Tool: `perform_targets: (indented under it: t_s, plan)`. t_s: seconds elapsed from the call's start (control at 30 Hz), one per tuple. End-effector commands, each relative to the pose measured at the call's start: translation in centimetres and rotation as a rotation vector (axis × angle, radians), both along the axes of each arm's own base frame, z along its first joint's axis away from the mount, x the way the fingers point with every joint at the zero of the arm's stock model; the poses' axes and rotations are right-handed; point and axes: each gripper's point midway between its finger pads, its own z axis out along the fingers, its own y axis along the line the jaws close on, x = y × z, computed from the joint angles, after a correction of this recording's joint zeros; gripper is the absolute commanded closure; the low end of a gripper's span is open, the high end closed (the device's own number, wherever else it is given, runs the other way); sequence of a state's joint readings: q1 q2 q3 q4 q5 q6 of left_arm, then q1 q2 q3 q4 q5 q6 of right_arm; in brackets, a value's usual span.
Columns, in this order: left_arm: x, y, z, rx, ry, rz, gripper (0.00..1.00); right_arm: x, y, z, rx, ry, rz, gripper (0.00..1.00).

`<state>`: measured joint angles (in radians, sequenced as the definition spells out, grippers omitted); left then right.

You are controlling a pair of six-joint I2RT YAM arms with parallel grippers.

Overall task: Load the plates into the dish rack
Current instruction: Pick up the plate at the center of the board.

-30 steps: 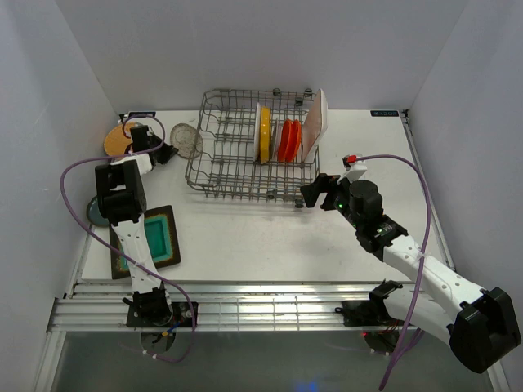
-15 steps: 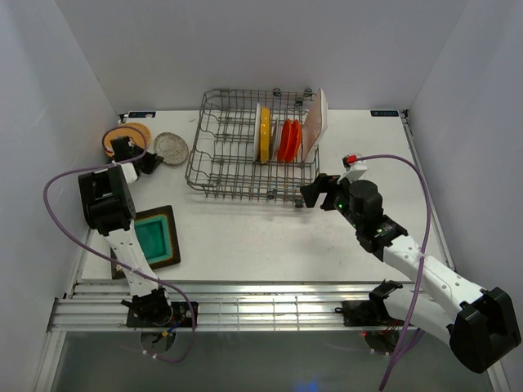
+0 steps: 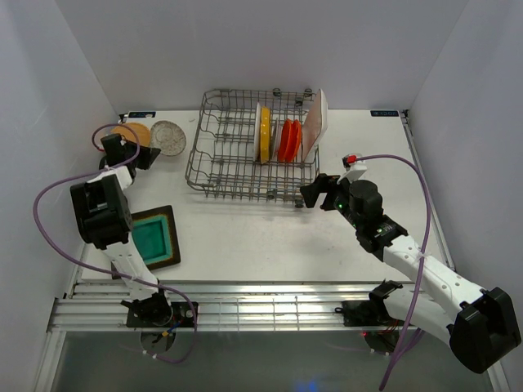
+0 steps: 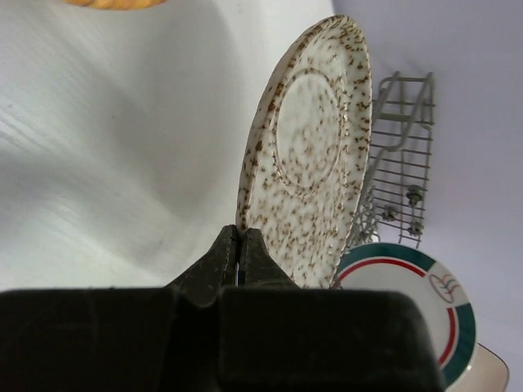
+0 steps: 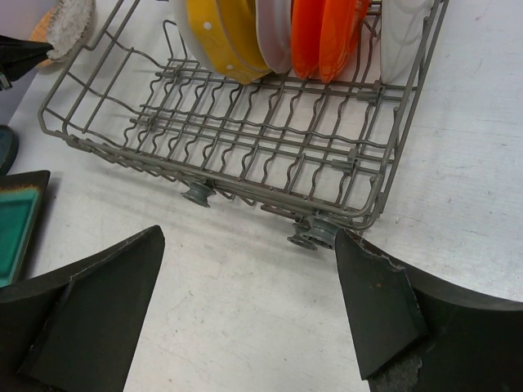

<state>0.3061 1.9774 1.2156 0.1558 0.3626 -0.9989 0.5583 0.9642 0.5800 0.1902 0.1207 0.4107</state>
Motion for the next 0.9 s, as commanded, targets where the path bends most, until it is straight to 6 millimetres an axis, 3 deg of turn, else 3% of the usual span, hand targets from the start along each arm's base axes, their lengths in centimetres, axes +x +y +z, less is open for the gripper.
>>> perform_targets:
  t_s: [0.0,0.27,0.43,0.63,0.87]
  plan:
    - [0.5,0.1,9.4,0.03,-0.228,-0.011,1.0,0.7,0.4,3.3,0.034,-0.087,0.005,0.1]
    - [-0.6,0.4,12.9,0.072,-0.291,0.028,1.0,0.8,0.5,3.3,0.034,-0.085,0.011,0.09]
    - [-0.4,-0.9,15.3,0.051,-0.347,-0.038,1.0,0.6,0.8,3.6,0.034,-0.092,0.03,0.09]
    - [-0.2,-4.5,18.0,0.039,-0.409,-0.171,1.0,0.6,1.1,3.8,0.037,-0.094,0.047,0.07]
    - [-1.6,-11.4,20.8,0.059,-0.475,-0.297,1.0,0.4,1.3,4.2,0.037,-0.11,0.067,0.06]
